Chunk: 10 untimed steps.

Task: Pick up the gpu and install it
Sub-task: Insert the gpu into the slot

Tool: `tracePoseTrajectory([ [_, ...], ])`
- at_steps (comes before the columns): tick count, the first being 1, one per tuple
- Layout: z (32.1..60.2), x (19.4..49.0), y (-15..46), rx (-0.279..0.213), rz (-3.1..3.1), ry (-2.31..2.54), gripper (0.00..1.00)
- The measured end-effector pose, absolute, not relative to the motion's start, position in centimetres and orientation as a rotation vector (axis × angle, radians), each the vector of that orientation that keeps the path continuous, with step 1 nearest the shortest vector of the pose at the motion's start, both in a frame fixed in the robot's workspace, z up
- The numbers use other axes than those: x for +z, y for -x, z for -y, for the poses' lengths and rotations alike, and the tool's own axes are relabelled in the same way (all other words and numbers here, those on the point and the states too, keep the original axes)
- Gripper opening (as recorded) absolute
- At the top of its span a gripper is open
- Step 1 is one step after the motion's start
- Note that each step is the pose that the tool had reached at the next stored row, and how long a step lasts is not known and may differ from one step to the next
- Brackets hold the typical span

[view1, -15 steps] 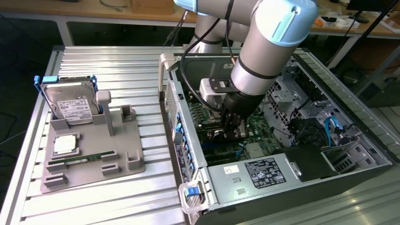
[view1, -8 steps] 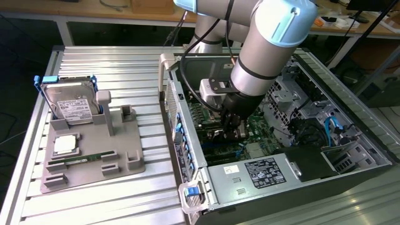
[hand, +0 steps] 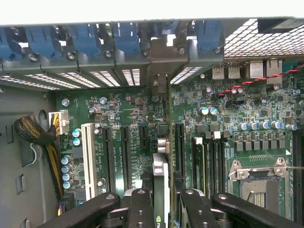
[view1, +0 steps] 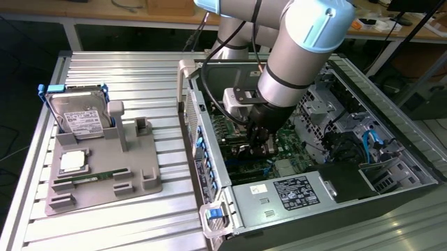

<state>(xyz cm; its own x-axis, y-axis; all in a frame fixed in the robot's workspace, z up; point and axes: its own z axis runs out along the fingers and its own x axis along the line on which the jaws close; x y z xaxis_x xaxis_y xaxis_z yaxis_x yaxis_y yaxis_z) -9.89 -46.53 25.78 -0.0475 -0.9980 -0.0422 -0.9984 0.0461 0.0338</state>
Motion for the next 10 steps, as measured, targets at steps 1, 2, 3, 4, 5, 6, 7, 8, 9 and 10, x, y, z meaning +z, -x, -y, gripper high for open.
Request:
tracePoseTrajectory([
  [1, 46.53, 25.83, 9.89, 0.085, -2.267, 2.163, 0.27],
  [2, 46.53, 25.91, 9.89, 0.085, -2.268, 2.164, 0.27],
  [3, 46.53, 25.93, 9.89, 0.086, -2.268, 2.164, 0.27],
  [4, 46.53, 25.93, 9.89, 0.086, -2.268, 2.164, 0.27],
  [5, 46.53, 25.94, 9.89, 0.086, -2.268, 2.164, 0.27],
  [6, 46.53, 25.94, 9.89, 0.086, -2.268, 2.164, 0.27],
  [7, 46.54, 25.95, 9.89, 0.086, -2.268, 2.164, 0.27],
  [8, 46.57, 25.96, 9.9, 0.086, -2.268, 2.164, 0.27],
  [9, 46.6, 25.95, 9.89, 0.086, -2.268, 2.164, 0.27],
  [10, 46.63, 25.94, 9.89, 0.087, -2.268, 2.164, 0.27],
])
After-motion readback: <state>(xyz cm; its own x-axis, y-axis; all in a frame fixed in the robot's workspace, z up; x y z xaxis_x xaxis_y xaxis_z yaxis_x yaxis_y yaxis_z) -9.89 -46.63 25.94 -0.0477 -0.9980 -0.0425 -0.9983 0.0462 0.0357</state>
